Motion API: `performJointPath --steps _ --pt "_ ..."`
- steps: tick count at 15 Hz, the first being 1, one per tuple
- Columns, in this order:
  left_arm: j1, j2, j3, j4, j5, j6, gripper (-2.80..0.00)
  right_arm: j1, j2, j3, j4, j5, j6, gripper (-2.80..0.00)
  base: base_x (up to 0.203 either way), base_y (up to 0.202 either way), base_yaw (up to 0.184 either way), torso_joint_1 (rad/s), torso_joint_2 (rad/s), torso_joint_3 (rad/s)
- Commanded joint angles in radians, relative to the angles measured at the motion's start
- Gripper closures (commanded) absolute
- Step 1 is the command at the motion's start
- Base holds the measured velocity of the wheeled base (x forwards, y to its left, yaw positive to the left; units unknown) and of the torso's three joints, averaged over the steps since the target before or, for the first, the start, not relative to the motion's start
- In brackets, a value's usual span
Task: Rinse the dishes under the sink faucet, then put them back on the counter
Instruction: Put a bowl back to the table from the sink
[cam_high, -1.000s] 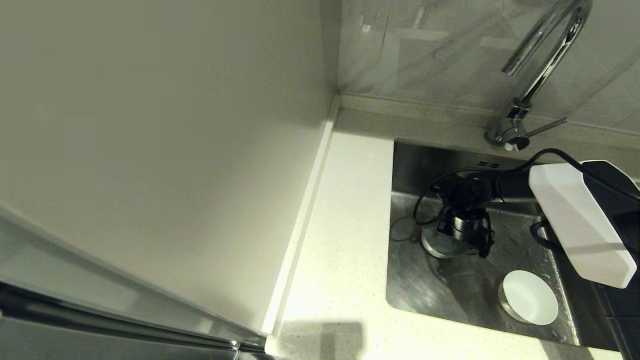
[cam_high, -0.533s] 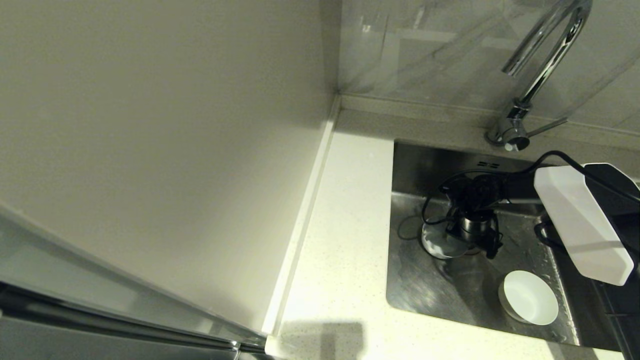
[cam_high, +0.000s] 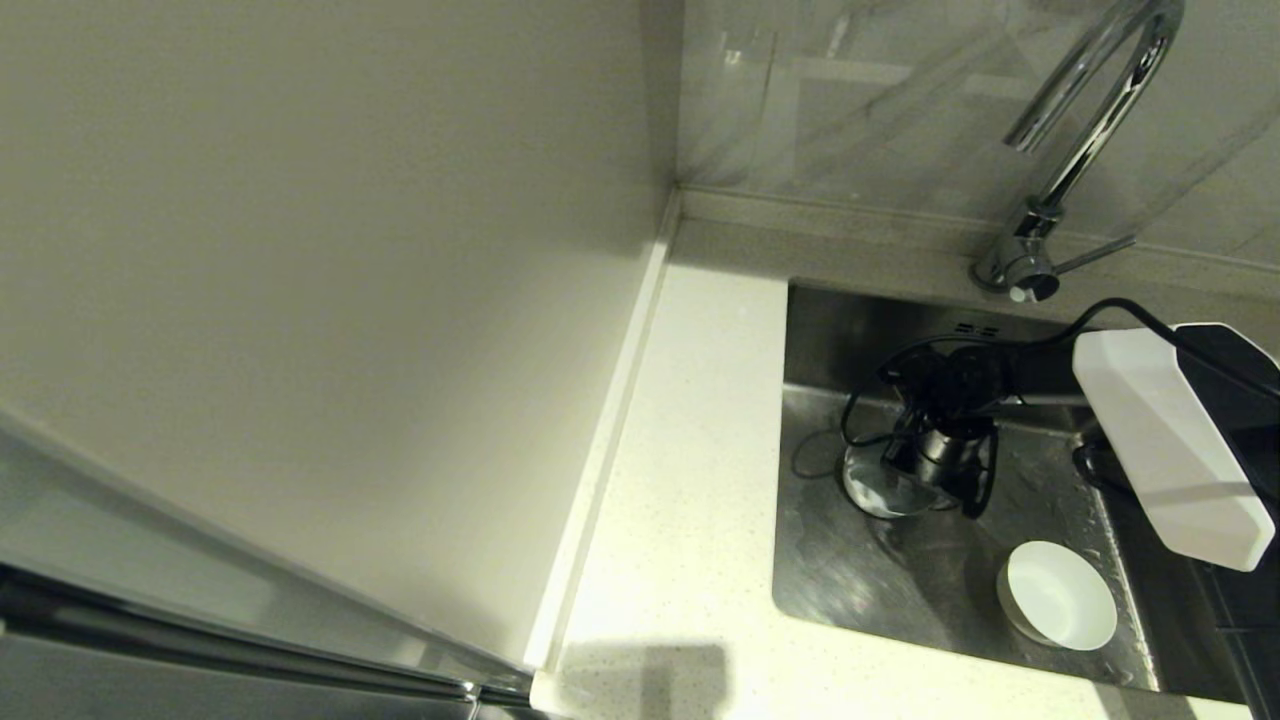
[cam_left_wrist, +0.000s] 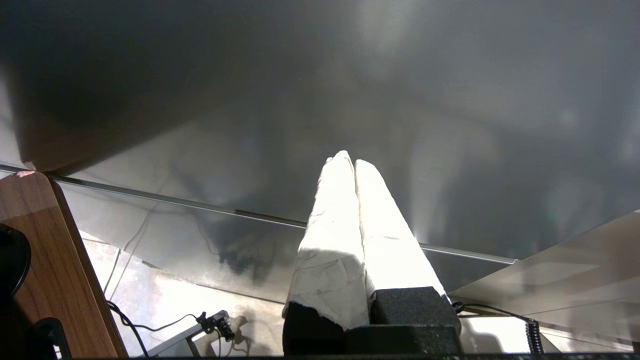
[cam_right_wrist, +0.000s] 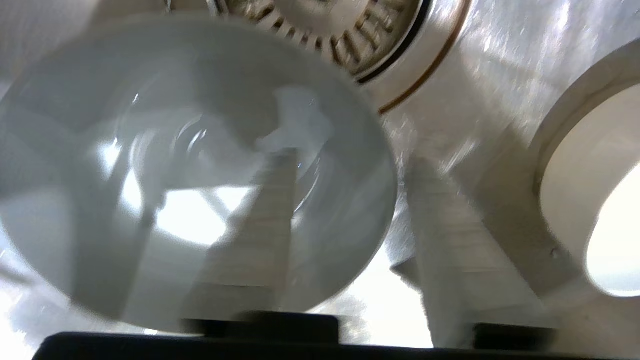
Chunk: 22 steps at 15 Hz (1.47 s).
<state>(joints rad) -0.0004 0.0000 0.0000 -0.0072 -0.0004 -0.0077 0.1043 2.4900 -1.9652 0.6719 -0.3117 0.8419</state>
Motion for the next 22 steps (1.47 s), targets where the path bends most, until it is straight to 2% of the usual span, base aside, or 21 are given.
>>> performJointPath --steps 1,5,9,12,14,16,17,19,20,21,22 --pt "-0.001 0.0 0.003 0.0 0.0 0.0 0.0 -0.001 -0.033 0.003 0.003 0.002 0.005 0.0 0.0 0.0 0.0 0.0 0.0 0.0" --pt "0.0 -0.001 0.003 0.0 0.0 0.0 0.0 -0.007 -0.101 0.024 0.023 0.002 0.003 0.0 0.0 0.0 0.0 0.0 0.0 0.0" --pt "0.0 0.0 0.003 0.0 0.0 0.0 0.0 -0.035 -0.243 0.135 0.033 -0.015 -0.017 0.0 0.0 0.0 0.0 0.0 0.0 0.0" --pt "-0.001 -0.001 0.003 0.0 0.0 0.0 0.0 -0.084 -0.416 0.286 0.035 -0.031 -0.082 0.0 0.0 0.0 0.0 0.0 0.0 0.0" --pt "0.0 0.0 0.003 0.0 0.0 0.0 0.0 -0.146 -0.542 0.368 0.035 -0.035 -0.147 0.0 0.0 0.0 0.0 0.0 0.0 0.0" --pt "0.0 -0.001 0.003 0.0 0.0 0.0 0.0 -0.263 -0.653 0.427 0.035 -0.05 -0.226 0.0 0.0 0.0 0.0 0.0 0.0 0.0" --pt "-0.001 0.0 0.003 0.0 0.0 0.0 0.0 -0.326 -0.702 0.448 0.035 -0.092 -0.29 0.0 0.0 0.0 0.0 0.0 0.0 0.0" --pt "0.0 0.0 0.003 0.0 0.0 0.0 0.0 -0.446 -0.772 0.494 0.018 -0.224 -0.476 0.0 0.0 0.0 0.0 0.0 0.0 0.0" --pt "0.0 -0.001 0.003 0.0 0.0 0.0 0.0 -0.484 -0.799 0.503 -0.049 -0.271 -0.563 0.0 0.0 0.0 0.0 0.0 0.0 0.0" --pt "0.0 0.0 0.003 0.0 0.0 0.0 0.0 -0.499 -0.817 0.509 -0.158 -0.29 -0.637 0.0 0.0 0.0 0.0 0.0 0.0 0.0" --pt "0.0 0.0 0.003 0.0 0.0 0.0 0.0 -0.511 -0.838 0.52 -0.281 -0.299 -0.746 0.0 0.0 0.0 0.0 0.0 0.0 0.0"
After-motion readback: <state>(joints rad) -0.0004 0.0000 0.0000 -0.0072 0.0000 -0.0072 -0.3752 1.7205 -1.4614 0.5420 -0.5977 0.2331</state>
